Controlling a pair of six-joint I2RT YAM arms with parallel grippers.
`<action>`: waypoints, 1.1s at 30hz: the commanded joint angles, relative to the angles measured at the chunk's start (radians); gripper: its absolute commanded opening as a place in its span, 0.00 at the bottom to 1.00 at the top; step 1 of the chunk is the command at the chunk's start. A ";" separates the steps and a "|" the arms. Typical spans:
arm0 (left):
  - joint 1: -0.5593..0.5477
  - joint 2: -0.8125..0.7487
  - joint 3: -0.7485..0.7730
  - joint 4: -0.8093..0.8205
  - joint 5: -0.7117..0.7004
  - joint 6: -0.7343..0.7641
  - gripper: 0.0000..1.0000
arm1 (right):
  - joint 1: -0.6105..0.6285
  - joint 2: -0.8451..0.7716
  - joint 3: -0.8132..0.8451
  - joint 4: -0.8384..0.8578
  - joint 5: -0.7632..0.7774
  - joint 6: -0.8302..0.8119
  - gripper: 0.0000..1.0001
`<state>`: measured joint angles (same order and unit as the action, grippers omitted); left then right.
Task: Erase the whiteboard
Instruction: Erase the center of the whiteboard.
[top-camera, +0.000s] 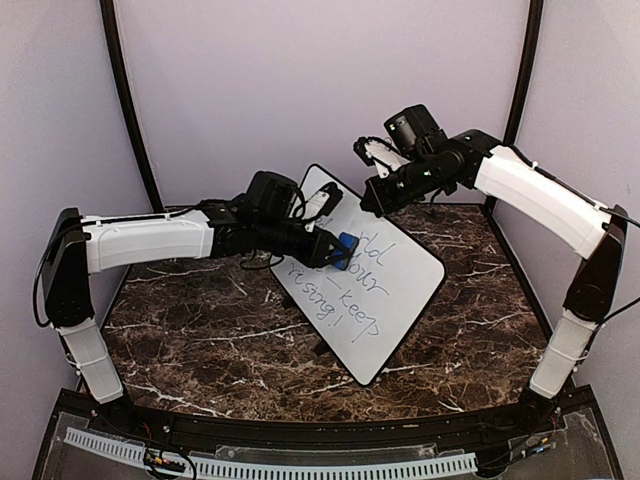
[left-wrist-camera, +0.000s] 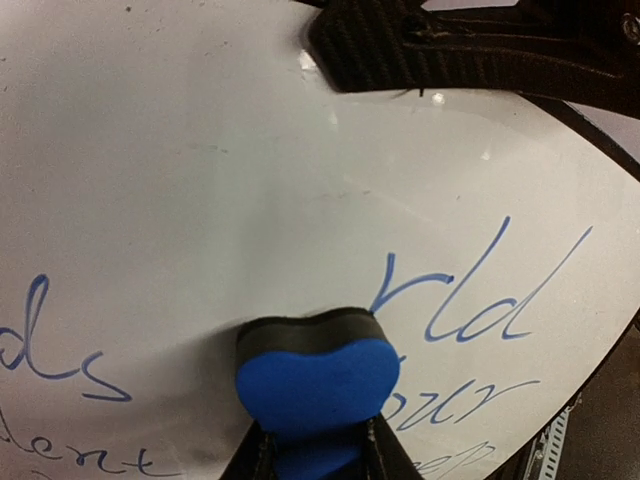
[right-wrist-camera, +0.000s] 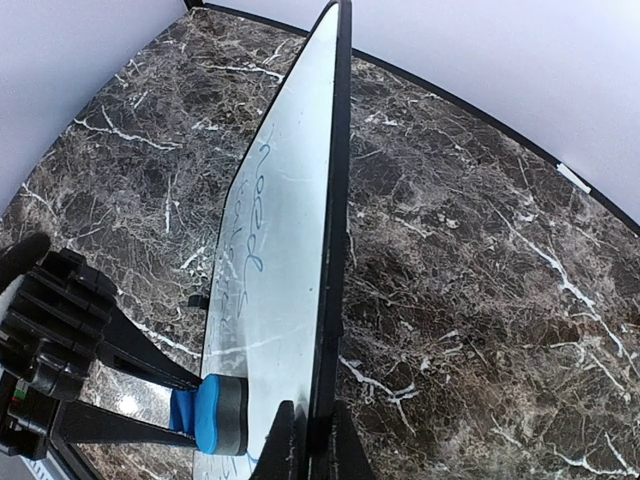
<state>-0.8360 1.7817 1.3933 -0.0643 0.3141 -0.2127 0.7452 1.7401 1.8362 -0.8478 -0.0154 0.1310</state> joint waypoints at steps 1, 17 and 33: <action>-0.020 0.057 0.083 -0.022 -0.039 0.013 0.00 | 0.053 0.032 -0.020 -0.007 -0.074 -0.123 0.00; -0.058 -0.008 -0.097 -0.016 -0.052 -0.024 0.00 | 0.049 0.029 -0.024 -0.006 -0.074 -0.123 0.00; -0.068 0.040 0.102 -0.025 -0.060 0.021 0.00 | 0.048 0.021 -0.035 -0.002 -0.075 -0.120 0.00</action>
<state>-0.8856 1.7809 1.4292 -0.1196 0.2646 -0.2165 0.7433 1.7412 1.8301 -0.8360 -0.0196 0.1238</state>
